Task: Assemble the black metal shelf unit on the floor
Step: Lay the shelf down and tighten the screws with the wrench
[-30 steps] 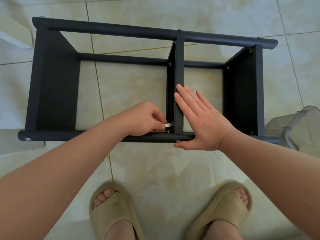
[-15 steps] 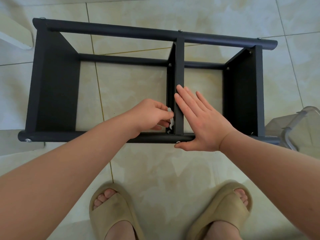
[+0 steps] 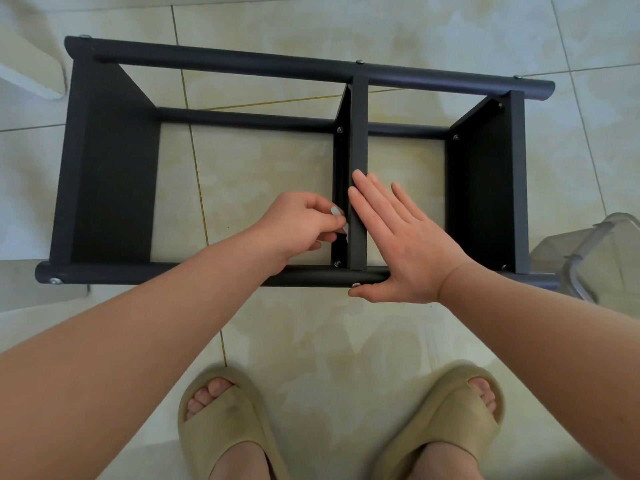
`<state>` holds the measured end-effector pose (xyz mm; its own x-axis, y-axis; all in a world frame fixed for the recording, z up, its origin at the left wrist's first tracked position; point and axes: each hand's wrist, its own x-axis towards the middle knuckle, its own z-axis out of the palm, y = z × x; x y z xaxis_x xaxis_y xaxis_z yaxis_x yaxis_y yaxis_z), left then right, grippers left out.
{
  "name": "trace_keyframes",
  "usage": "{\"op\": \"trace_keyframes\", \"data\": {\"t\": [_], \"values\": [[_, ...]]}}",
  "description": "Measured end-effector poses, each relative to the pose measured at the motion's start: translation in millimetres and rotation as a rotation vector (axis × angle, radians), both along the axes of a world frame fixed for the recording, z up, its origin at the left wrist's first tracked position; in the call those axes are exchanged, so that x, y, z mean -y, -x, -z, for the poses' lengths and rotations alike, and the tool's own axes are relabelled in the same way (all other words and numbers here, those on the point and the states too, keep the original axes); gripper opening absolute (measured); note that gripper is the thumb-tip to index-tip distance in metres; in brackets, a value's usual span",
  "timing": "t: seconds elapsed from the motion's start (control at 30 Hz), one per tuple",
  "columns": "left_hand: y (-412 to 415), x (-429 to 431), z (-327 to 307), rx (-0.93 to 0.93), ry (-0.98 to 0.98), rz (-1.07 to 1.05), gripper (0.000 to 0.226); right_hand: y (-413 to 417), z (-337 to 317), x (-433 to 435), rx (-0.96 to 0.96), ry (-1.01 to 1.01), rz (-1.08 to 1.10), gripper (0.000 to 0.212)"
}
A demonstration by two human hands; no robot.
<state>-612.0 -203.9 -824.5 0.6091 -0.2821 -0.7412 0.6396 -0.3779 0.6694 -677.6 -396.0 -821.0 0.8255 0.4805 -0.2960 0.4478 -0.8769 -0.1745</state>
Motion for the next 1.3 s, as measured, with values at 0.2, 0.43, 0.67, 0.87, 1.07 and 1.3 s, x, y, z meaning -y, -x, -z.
{"op": "trace_keyframes", "data": {"t": [0.2,0.43,0.67,0.87,1.07,1.3], "values": [[-0.8,0.8,1.3,-0.073,0.028,-0.01,0.001,-0.3,-0.3,0.1,-0.005,0.013,-0.003,0.122],[-1.2,3.4,2.3,-0.171,0.033,-0.016,0.021,-0.3,-0.6,-0.5,-0.008,0.013,0.001,0.123],[-0.4,3.5,2.2,-0.153,0.034,0.028,0.02,-0.2,0.2,-0.3,-0.008,0.016,-0.001,0.123],[-1.1,3.4,3.5,-0.193,0.032,-0.015,0.011,-0.1,0.2,-0.6,-0.006,0.012,0.003,0.122],[-1.5,1.3,2.8,-0.23,0.028,-0.003,0.012,-0.3,-0.1,-0.7,-0.015,0.019,0.004,0.122],[-1.9,0.4,-1.2,-0.271,0.033,0.03,0.014,-0.3,-0.5,-0.2,-0.018,0.014,0.002,0.122]]}}
